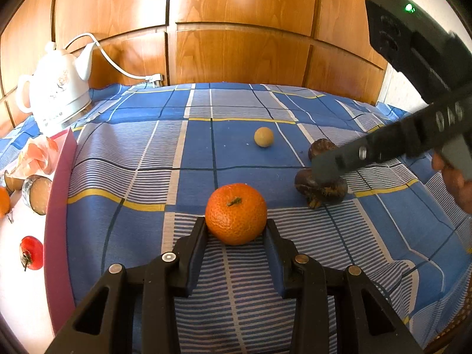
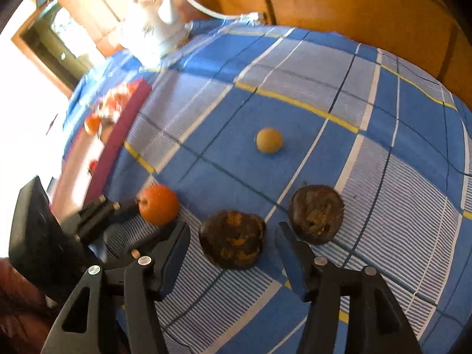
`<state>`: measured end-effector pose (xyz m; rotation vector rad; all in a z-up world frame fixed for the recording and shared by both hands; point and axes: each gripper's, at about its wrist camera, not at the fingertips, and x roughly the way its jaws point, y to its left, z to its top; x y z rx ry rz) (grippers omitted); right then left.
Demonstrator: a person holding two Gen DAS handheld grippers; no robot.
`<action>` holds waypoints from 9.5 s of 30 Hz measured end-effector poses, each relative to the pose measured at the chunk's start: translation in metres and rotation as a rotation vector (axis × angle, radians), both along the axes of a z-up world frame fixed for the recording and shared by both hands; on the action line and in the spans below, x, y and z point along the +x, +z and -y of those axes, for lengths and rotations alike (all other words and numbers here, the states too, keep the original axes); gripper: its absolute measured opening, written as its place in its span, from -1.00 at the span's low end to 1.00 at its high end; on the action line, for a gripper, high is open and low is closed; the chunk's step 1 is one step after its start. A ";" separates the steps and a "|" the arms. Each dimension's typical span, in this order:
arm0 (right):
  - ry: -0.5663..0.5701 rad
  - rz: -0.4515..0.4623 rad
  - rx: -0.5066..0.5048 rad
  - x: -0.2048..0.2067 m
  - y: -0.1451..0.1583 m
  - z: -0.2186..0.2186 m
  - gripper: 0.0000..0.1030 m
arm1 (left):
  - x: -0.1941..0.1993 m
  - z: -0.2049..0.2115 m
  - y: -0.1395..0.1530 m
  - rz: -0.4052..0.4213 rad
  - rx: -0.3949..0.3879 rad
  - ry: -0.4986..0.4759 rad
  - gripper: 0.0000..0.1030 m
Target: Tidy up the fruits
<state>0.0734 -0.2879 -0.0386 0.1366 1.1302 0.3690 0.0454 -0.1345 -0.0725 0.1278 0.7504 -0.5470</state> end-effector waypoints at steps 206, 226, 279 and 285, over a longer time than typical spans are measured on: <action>0.256 0.157 0.020 0.049 0.023 -0.289 -0.17 | -0.005 -0.293 0.059 -0.024 -0.047 0.764 0.32; 0.137 0.275 -0.003 0.014 0.052 -0.215 -0.14 | -0.013 -0.260 0.068 0.015 -0.024 0.677 0.32; -0.526 0.185 -0.109 -0.016 0.047 0.083 -0.14 | 0.003 -0.074 0.076 -0.062 0.035 0.153 0.26; -0.526 0.164 -0.105 -0.015 0.044 0.084 -0.14 | 0.019 -0.036 0.069 -0.125 0.026 0.054 -0.09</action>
